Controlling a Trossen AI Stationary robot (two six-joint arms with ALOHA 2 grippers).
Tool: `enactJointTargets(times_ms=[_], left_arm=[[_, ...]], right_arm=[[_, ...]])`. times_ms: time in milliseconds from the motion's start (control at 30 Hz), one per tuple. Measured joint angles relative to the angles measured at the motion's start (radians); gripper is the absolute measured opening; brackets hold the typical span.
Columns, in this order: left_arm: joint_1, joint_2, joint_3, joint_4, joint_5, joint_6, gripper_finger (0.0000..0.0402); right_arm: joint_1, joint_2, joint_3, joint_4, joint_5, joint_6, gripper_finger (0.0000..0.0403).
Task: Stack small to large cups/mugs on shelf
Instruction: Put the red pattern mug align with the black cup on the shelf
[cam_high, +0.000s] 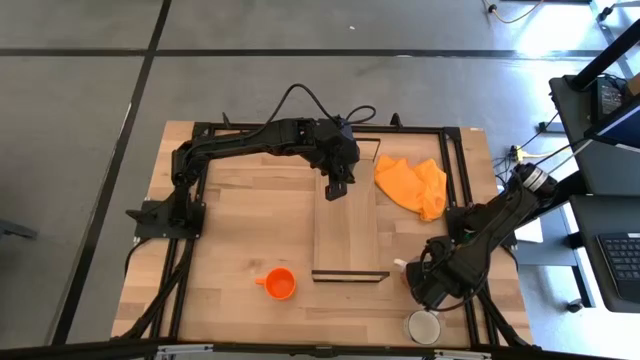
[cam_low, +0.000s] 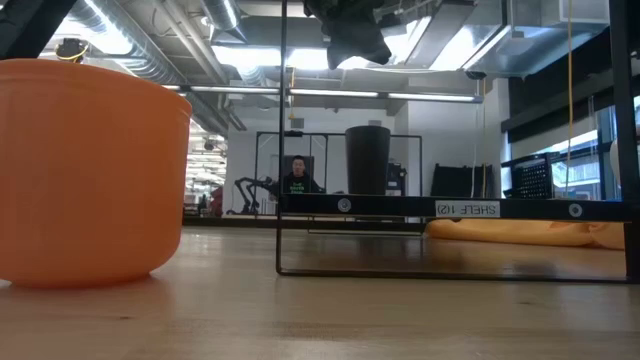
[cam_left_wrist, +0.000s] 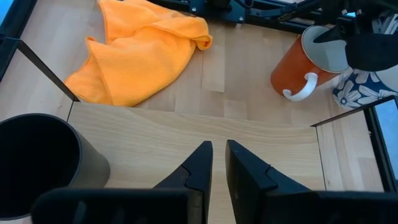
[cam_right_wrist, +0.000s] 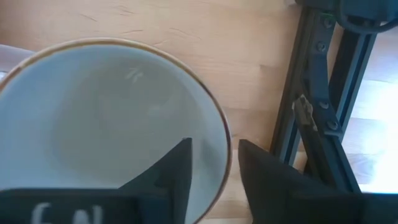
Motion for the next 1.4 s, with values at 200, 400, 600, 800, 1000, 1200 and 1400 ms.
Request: enactJointTargets(times_ms=[200, 400, 600, 800, 1000, 1200, 1400], left_arm=[[0.000, 0.000, 0.000, 0.000, 0.000, 0.000, 0.0039], [0.000, 0.000, 0.000, 0.000, -0.001, 0.000, 0.0039], [0.000, 0.000, 0.000, 0.000, -0.002, -0.001, 0.0039], [0.000, 0.000, 0.000, 0.000, -0.002, -0.001, 0.0039], [0.000, 0.000, 0.000, 0.000, -0.002, -0.002, 0.0039], [0.000, 0.000, 0.000, 0.000, -0.001, -0.005, 0.0039], [0.000, 0.000, 0.000, 0.000, -0.001, -0.005, 0.0039]], right_arm=[[0.000, 0.002, 0.001, -0.014, 0.015, -0.004, 0.0048], [-0.004, -0.001, 0.005, -0.031, 0.041, -0.011, 0.0037], [-0.011, 0.003, -0.001, -0.075, 0.037, -0.015, 0.0054], [-0.011, 0.000, 0.003, -0.079, 0.064, -0.016, 0.0033], [-0.011, 0.002, 0.001, -0.080, 0.061, -0.019, 0.0042], [-0.012, 0.000, 0.001, -0.084, 0.086, -0.025, 0.0036], [-0.038, -0.015, -0.002, -0.116, 0.137, -0.038, 0.0035]])
